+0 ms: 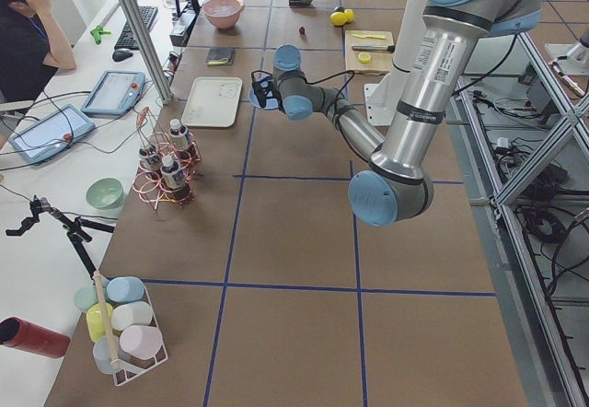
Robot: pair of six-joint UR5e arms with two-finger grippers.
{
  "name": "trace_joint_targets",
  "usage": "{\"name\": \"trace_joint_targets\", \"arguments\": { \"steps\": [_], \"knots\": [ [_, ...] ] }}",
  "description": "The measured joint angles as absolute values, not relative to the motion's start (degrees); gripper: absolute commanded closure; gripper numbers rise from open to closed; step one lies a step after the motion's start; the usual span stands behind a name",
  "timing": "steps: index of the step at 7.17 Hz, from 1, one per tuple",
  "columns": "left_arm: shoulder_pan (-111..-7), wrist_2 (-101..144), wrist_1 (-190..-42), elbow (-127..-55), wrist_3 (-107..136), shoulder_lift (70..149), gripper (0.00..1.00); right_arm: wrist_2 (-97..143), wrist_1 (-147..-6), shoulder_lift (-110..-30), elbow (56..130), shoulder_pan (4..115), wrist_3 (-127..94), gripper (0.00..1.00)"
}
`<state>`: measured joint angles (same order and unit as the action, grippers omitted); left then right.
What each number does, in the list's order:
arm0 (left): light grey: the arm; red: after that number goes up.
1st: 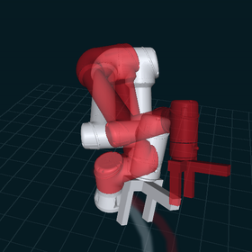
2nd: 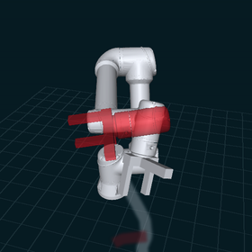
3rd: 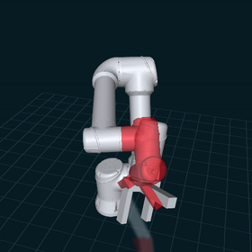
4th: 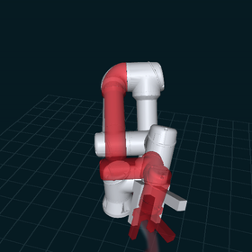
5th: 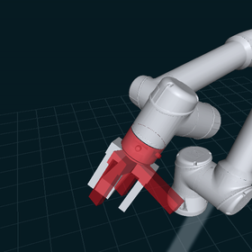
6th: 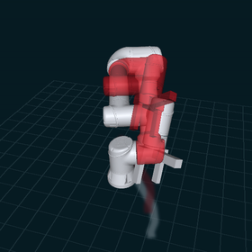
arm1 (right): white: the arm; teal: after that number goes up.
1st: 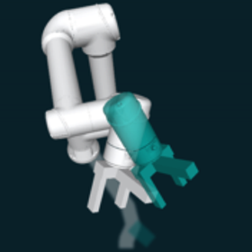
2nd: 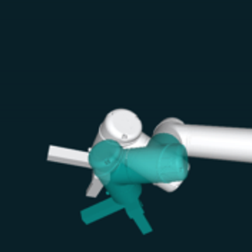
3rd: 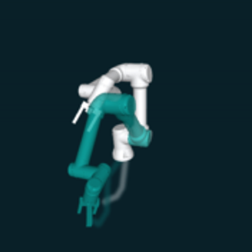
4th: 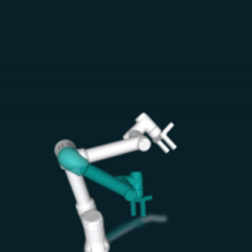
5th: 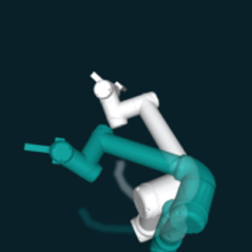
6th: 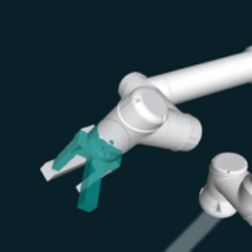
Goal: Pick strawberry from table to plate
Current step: 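Slide the plate to center with left gripper while right gripper nears strawberry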
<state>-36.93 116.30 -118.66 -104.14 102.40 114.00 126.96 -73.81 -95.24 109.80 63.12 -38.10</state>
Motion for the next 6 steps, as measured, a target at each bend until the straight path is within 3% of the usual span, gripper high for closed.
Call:
{"name": "trace_joint_targets", "arguments": {
  "steps": [3,4,5,6],
  "knots": [
    [-28.3,106.0,-119.0,-100.1,106.3,117.2,1.0,122.7,-65.2,-97.7,105.9,56.8,-41.5,0.0],
    [-26.1,104.1,-119.2,-98.7,106.4,118.0,0.9,122.4,-63.7,-97.8,104.9,56.1,-41.9,0.0],
    [-24.6,102.9,-119.2,-97.6,106.4,118.3,0.33,122.4,-63.1,-97.8,104.5,55.7,-42.1,0.0],
    [-23.5,101.6,-119.3,-97.0,106.1,118.5,0.0,122.4,-62.9,-97.8,104.4,55.4,-42.2,0.0]
  ]
}}
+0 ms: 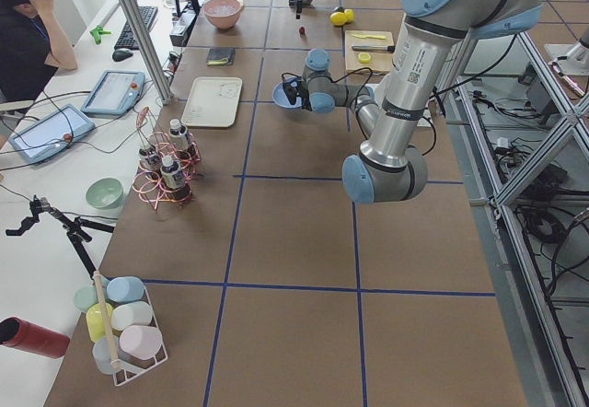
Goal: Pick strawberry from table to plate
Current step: 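Slide the plate to center with left gripper while right gripper nears strawberry, then release the plate with the left gripper while the right gripper grasps the red strawberry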
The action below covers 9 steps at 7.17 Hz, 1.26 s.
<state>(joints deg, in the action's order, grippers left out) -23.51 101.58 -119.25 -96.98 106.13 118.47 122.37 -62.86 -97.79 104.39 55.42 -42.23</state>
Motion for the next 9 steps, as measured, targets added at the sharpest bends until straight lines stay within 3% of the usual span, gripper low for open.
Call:
{"name": "trace_joint_targets", "arguments": {
  "steps": [7,9],
  "knots": [
    [-31.7,106.6,-114.4,-102.9,98.9,118.3,0.0,118.8,-62.7,-96.6,103.0,49.2,-45.2,0.04],
    [-32.4,106.7,-114.2,-103.0,98.4,118.2,0.0,118.1,-62.7,-95.2,101.5,48.3,-45.4,0.33]
  ]
}}
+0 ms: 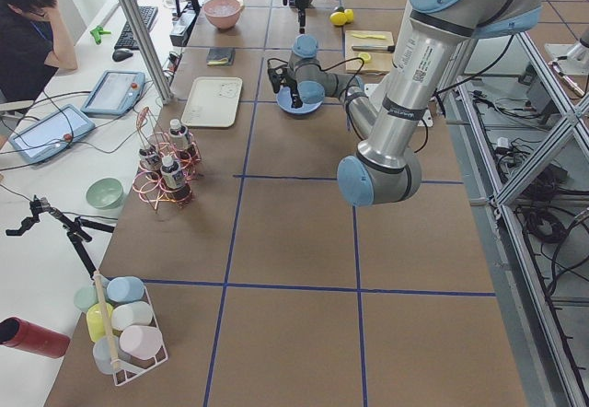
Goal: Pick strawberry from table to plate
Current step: 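Release the plate with the left gripper while the right gripper grasps the red strawberry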
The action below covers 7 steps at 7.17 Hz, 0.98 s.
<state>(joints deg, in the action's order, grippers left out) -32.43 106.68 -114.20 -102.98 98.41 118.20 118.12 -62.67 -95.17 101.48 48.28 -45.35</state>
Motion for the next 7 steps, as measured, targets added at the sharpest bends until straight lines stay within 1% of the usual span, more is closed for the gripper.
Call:
{"name": "trace_joint_targets", "arguments": {
  "steps": [1,2,4,5,7],
  "knots": [
    [-32.5,106.7,-114.2,-103.0,98.4,118.2,0.0,118.1,-62.7,-94.8,100.7,48.2,-45.1,0.38],
    [-32.6,106.7,-114.2,-103.0,98.4,118.1,0.0,118.0,-62.7,-94.6,100.0,48.2,-44.9,0.46],
    [-32.7,106.7,-114.2,-103.0,98.4,118.0,0.0,118.2,-62.7,-94.5,99.5,48.2,-44.7,0.96],
    [-32.8,106.7,-114.2,-103.0,98.3,118.0,0.0,118.2,-62.6,-94.5,99.5,48.2,-44.7,1.0],
    [-33.2,107.0,-114.2,-103.1,98.4,118.0,0.0,118.4,-62.5,-94.5,100.2,48.4,-44.6,1.0]
  ]
}}
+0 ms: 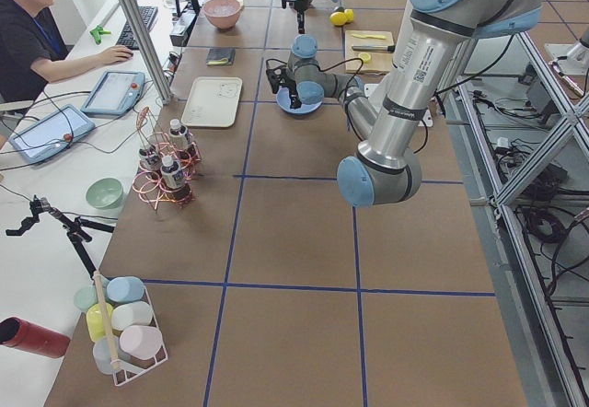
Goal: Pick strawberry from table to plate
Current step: 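Release the plate with the left gripper while the right gripper grasps the red strawberry, then carry the strawberry over the blue plate with the right gripper while the left arm withdraws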
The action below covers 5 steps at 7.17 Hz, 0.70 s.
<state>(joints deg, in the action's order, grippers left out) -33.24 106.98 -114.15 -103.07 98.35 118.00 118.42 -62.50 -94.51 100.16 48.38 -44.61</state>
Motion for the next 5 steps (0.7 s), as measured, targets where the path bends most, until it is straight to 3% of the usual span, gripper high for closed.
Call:
{"name": "trace_joint_targets", "arguments": {
  "steps": [3,5],
  "knots": [
    [-38.2,109.4,-110.0,-104.1,93.1,117.9,0.0,122.9,-67.1,-92.4,107.1,51.5,-44.7,1.0],
    [-43.8,109.7,-102.3,-105.7,79.0,117.3,0.0,127.1,-79.1,-81.6,109.8,53.8,-45.3,1.0]
  ]
}}
